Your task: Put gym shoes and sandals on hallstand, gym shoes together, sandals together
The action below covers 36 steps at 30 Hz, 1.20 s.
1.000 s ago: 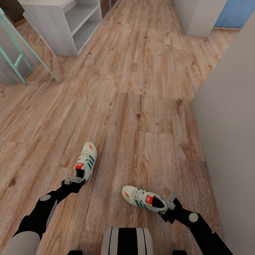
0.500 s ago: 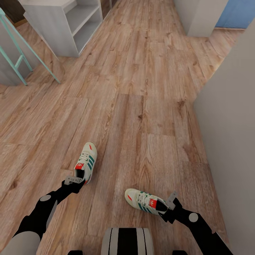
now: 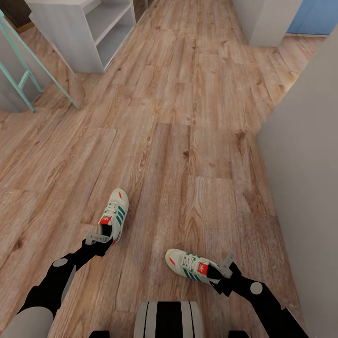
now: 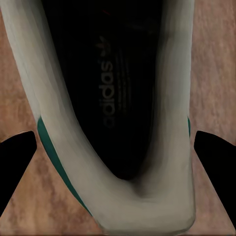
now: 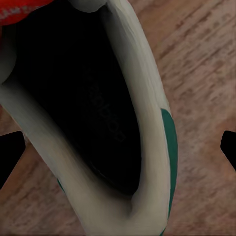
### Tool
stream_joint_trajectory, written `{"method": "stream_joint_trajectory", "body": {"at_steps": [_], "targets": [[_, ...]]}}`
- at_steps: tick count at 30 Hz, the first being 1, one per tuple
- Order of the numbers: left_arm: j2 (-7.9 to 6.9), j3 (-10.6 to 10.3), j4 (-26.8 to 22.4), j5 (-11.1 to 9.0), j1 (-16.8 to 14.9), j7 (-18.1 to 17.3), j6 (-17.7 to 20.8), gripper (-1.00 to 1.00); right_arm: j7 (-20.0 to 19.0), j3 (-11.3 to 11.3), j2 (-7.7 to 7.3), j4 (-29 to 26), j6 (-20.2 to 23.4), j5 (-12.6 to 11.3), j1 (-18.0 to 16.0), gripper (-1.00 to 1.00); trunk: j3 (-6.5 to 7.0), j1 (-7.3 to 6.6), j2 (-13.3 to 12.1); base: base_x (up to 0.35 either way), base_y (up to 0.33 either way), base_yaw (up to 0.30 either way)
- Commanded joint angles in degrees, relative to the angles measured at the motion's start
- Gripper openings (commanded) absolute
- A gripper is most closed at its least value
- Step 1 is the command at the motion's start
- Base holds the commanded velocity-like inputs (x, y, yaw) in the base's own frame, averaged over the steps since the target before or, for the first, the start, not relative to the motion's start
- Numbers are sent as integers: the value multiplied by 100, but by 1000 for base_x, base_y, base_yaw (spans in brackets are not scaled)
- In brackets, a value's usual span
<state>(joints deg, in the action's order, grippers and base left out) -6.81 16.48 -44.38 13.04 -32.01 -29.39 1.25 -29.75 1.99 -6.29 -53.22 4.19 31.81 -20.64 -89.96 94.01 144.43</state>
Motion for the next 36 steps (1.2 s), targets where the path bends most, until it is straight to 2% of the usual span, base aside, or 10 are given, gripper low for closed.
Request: {"method": "stream_joint_trajectory", "body": {"at_steps": [1,7,20,21,36], "targets": [[5,27,-9,32,-5,-41,15,-100,-14,10,-4,-13,29,27,-1,100,-32,1,3,0,0,0],[4,30,-9,32,-7,-41,16,-100,-19,9,-4,-13,29,27,-1,100,-91,4,4,0,0,0],[-3,36,-17,32,-7,-41,16,-100,-13,10,-4,-13,29,27,-1,100,-102,4,4,0,0,0],[-3,37,-17,32,-7,-41,16,-100,-13,11,-4,-13,29,27,0,-100,-102,4,4,0,0,0],[-4,34,-15,32,2,-32,15,-100,-15,11,-4,-13,38,27,-1,-100,-102,4,4,0,0,0]]}}
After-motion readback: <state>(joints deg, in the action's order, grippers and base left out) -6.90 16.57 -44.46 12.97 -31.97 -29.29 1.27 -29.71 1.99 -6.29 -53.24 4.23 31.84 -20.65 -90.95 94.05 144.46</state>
